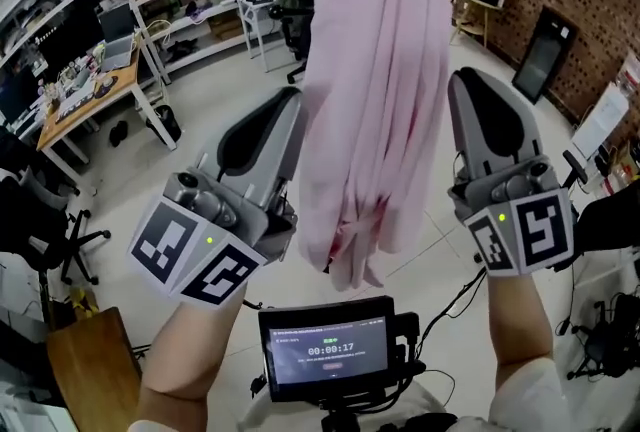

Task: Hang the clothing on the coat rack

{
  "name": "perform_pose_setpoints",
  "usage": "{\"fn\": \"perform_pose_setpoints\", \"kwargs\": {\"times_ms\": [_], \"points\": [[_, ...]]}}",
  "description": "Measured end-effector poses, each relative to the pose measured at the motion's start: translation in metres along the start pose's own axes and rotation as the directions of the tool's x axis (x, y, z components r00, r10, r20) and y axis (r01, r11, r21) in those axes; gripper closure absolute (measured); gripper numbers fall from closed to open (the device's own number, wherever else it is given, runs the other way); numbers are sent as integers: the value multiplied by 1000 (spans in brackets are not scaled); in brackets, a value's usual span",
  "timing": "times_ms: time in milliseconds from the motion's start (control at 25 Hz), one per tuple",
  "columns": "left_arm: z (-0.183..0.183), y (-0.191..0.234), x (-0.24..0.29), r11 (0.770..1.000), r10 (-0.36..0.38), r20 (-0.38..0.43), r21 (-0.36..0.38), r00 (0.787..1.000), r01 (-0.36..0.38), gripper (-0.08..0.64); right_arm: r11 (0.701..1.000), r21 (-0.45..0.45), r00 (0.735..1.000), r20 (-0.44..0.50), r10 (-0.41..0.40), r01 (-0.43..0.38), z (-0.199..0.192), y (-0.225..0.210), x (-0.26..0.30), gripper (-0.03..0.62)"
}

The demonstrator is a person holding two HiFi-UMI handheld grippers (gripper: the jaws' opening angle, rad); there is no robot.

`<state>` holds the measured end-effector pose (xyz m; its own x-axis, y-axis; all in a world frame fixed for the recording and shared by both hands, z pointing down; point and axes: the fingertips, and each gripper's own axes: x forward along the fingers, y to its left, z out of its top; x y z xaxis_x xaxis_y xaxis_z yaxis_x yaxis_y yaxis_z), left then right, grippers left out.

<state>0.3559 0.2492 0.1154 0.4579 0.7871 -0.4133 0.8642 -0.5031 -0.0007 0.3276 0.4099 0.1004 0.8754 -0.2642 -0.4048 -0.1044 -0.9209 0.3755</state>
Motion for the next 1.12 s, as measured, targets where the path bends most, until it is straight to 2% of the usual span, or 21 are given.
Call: {"fn": "perform_pose_setpoints", "kwargs": {"times_ms": [560, 1120], "points": [[-5, 1, -52, 997, -15, -73, -77, 997, 9, 560, 997, 41, 991, -120, -66, 71, 1, 41, -31, 543], [-11, -21, -119, 991, -22, -120, -136, 993, 6, 560, 994, 69, 978, -196, -68, 83, 5, 96, -80, 543]]}}
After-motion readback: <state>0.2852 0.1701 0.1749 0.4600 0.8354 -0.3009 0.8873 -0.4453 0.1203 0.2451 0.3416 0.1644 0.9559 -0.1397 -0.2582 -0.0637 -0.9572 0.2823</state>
